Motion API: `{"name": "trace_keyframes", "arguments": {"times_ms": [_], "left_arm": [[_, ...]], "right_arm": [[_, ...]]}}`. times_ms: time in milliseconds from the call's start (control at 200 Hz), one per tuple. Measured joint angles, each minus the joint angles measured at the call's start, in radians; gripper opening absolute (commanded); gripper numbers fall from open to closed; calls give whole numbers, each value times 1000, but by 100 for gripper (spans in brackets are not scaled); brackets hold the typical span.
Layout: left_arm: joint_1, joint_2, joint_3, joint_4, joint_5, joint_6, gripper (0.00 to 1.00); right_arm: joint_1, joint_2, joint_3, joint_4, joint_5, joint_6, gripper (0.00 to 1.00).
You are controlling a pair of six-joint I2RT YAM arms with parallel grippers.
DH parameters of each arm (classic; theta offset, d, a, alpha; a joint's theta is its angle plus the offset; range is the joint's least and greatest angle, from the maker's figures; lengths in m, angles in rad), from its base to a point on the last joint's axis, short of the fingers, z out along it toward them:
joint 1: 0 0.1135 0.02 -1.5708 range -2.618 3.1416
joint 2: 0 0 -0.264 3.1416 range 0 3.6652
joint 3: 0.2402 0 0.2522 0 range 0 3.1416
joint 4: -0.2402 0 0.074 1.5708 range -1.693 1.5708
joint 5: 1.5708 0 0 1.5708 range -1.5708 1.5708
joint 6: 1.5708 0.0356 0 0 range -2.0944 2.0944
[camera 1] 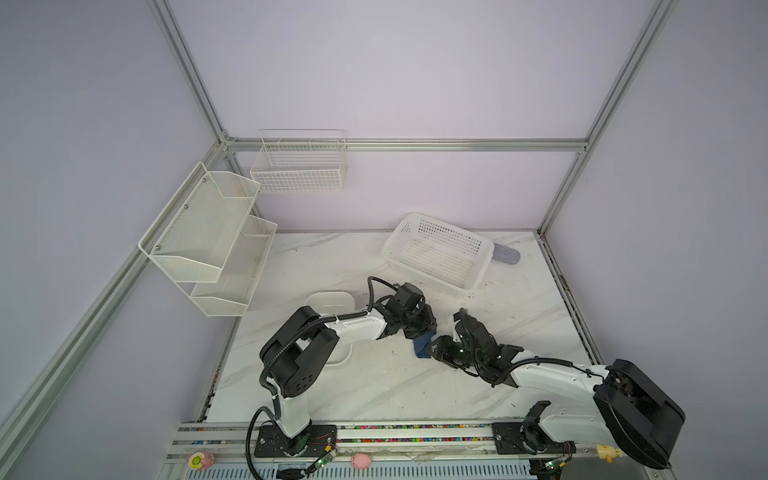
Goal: Place the utensils on the paper napkin and roll it up
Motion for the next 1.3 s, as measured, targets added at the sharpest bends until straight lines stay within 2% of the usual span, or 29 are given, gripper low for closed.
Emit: {"name": "trace_keyframes", "arguments": {"times_ms": [205, 225, 250, 415, 540, 1140, 1300], "left_arm": [[0, 0, 0, 2, 0, 0, 0], [0, 1, 0, 3, 0, 0, 0], [0, 2, 0, 5, 0, 0, 0], [0, 11, 0, 7, 1, 0, 0], [0, 16, 0, 7, 2, 0, 0], [5, 17, 1, 26, -1, -2, 0], [5, 17, 1, 28, 3, -3, 0]], "right_arm": [[-4, -42, 1, -1, -3, -10, 65], [-4, -39, 1, 0, -4, -10, 73], [-5, -35, 2, 0, -5, -11, 76], [-5, 33, 27, 12, -4, -16, 81], [-5, 89, 40, 44, 3, -12, 82], [-19, 204, 47, 143, 55, 15, 64], [-30, 219, 45, 168, 55, 16, 52]]}}
